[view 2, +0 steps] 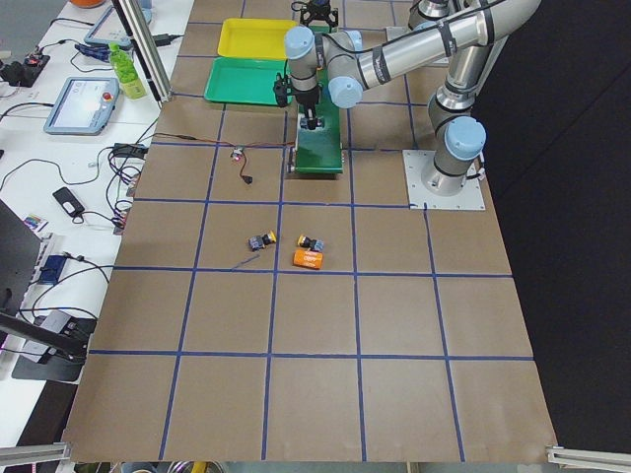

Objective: Sort buttons by color to trays
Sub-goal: 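Place button on belt with left gripper while right grasps orange cylinder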

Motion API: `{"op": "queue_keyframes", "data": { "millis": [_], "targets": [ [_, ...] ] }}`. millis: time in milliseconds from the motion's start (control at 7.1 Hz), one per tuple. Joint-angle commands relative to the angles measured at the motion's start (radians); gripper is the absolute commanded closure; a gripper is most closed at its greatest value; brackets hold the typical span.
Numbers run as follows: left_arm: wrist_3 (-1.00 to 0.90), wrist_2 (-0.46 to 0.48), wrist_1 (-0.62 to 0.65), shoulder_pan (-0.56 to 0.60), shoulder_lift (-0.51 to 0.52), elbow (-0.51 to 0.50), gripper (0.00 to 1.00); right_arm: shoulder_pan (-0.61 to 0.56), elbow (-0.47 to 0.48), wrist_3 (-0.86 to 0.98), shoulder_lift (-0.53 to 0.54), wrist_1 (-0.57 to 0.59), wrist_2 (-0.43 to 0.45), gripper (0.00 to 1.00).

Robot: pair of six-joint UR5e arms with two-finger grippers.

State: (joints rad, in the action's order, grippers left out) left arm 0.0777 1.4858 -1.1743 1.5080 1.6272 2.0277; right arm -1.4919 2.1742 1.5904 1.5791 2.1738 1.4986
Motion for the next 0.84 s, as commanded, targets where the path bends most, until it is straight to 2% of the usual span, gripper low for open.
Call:
{"op": "queue_keyframes", "data": {
  "millis": [0, 141, 282, 422, 704],
  "targets": [
    [0.022, -0.001, 0.062, 0.008, -0.009, 0.062, 0.85, -0.010, 0.033, 0.002, 0.004, 0.001, -0.004, 0.00],
    [0.055, -0.001, 0.065, 0.012, 0.006, 0.065, 0.64, -0.020, 0.029, 0.002, 0.002, 0.010, -0.004, 0.00],
    [0.063, -0.001, 0.068, 0.011, 0.013, 0.060, 0.24, -0.037, 0.026, -0.004, 0.002, 0.017, -0.004, 0.00],
    [0.060, 0.001, 0.082, 0.005, 0.014, 0.056, 0.00, -0.047, 0.027, -0.009, 0.002, 0.015, -0.004, 0.00],
    [0.065, 0.063, 0.070, -0.008, -0.015, 0.011, 0.00, -0.047, 0.027, -0.004, 0.001, 0.015, -0.004, 0.00]
  ]
}}
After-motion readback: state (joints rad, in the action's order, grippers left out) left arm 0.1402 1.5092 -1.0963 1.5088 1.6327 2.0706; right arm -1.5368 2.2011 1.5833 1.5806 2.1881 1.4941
